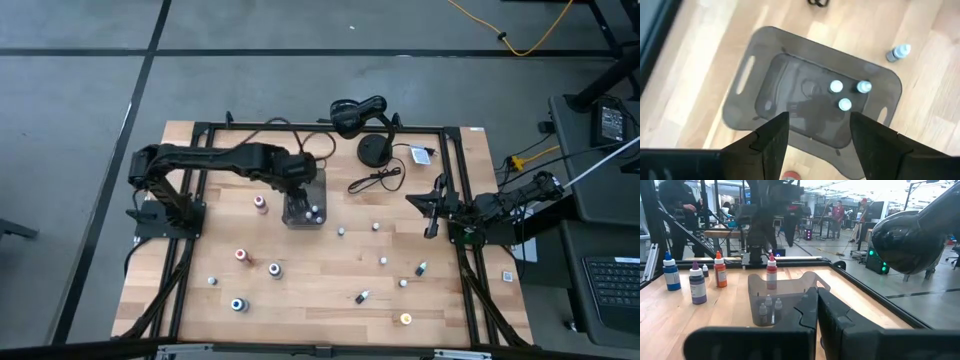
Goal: Pick & Place food coloring
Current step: Put the left small red food coloring bottle into the gray transparent bin
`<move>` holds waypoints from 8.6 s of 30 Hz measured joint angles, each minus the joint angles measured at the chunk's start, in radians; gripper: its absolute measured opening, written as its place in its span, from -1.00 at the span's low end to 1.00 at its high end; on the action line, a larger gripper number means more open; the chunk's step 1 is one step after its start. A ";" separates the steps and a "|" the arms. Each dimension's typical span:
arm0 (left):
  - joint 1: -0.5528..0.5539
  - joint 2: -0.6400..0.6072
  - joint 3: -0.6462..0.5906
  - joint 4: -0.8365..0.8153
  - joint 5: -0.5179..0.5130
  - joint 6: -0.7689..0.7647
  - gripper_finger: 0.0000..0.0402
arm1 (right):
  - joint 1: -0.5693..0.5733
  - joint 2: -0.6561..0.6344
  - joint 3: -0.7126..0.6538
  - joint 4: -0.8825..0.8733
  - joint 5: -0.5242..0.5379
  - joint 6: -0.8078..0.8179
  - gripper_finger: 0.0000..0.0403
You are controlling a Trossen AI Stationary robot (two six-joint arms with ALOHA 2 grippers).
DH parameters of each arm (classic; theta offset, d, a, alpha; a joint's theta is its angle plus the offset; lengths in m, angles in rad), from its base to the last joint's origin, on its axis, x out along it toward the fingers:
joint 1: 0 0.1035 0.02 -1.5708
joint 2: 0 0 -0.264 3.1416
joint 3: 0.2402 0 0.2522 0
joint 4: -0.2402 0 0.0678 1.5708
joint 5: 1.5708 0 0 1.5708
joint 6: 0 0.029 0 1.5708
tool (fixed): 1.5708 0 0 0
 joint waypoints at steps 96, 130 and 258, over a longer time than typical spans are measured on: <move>-0.574 -0.482 -0.454 -0.271 0.279 -0.554 0.33 | 0.000 0.000 0.000 0.000 0.000 0.000 -0.93; -0.827 -0.242 -0.454 -0.239 0.289 -1.108 0.33 | 0.000 0.000 0.000 0.000 0.000 0.000 -0.93; -1.120 -0.077 -0.582 0.042 0.188 -1.060 -0.65 | 0.000 0.000 0.000 0.000 0.000 0.000 -0.93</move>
